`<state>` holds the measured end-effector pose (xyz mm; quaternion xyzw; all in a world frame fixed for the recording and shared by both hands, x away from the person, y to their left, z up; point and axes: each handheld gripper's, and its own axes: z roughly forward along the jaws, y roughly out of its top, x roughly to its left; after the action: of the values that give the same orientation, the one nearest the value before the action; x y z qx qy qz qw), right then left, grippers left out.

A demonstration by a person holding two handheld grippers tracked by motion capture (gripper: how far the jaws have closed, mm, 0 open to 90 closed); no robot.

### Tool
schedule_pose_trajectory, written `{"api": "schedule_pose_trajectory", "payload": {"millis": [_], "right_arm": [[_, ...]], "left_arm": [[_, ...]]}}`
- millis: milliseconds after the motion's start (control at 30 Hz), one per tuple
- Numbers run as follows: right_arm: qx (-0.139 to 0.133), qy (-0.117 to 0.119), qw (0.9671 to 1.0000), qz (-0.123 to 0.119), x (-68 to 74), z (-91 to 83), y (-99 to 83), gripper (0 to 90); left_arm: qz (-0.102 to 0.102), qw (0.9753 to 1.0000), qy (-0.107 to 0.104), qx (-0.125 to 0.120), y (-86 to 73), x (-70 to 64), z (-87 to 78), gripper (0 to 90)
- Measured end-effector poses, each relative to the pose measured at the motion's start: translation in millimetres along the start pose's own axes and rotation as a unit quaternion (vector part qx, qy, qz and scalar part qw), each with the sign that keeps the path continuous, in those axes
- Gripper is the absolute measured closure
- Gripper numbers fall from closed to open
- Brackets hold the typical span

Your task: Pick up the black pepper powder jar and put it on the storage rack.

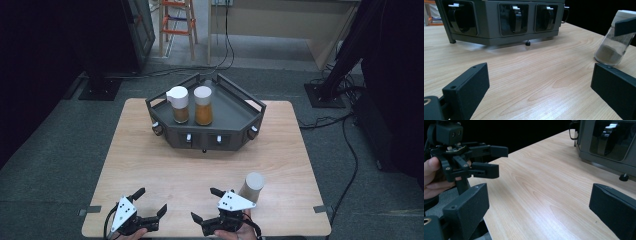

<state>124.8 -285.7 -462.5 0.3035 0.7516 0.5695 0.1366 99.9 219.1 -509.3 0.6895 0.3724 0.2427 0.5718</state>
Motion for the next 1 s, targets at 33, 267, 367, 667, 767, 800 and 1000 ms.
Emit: {"api": "schedule_pose_trajectory", "payload": {"millis": [33, 267, 367, 667, 767, 800, 1000], "right_arm": [[0.0, 0.001, 1.0, 0.001, 0.6, -0.9, -0.6, 2.6], [-0.002, 0.004, 1.0, 0.001, 5.0, -12.4, -8.3, 2.6], [-0.002, 0.005, 1.0, 0.005, 7.0, -18.6, -13.1, 2.6], [-0.002, 0.006, 1.0, 0.006, 11.3, -37.6, -23.5, 2.6], [-0.001, 0.0, 1.0, 0.008, 12.5, -44.9, -26.1, 2.6], [-0.001, 0.0, 1.0, 0.008, 12.5, -44.9, -26.1, 2.6], [0.0, -0.013, 0.9999, 0.01, 13.2, -58.7, -29.6, 2.6]], "left_arm": [[0.0, 1.0, 0.0, -0.001, -0.1, -0.3, 0.0, 1.7], [0.003, 1.0, -0.001, -0.002, 0.0, -0.4, -0.9, 1.7], [0.003, 1.0, 0.0, -0.002, 0.0, -0.5, -0.9, 1.7], [0.003, 1.0, -0.001, 0.0, -0.2, -1.1, -0.4, 1.7], [0.005, 1.0, -0.001, 0.0, -0.1, -1.4, -0.5, 1.7], [0.005, 1.0, -0.001, 0.0, -0.1, -1.5, -0.5, 1.7], [0.004, 1.0, -0.001, 0.001, -0.3, -1.6, 0.0, 1.7]]}}
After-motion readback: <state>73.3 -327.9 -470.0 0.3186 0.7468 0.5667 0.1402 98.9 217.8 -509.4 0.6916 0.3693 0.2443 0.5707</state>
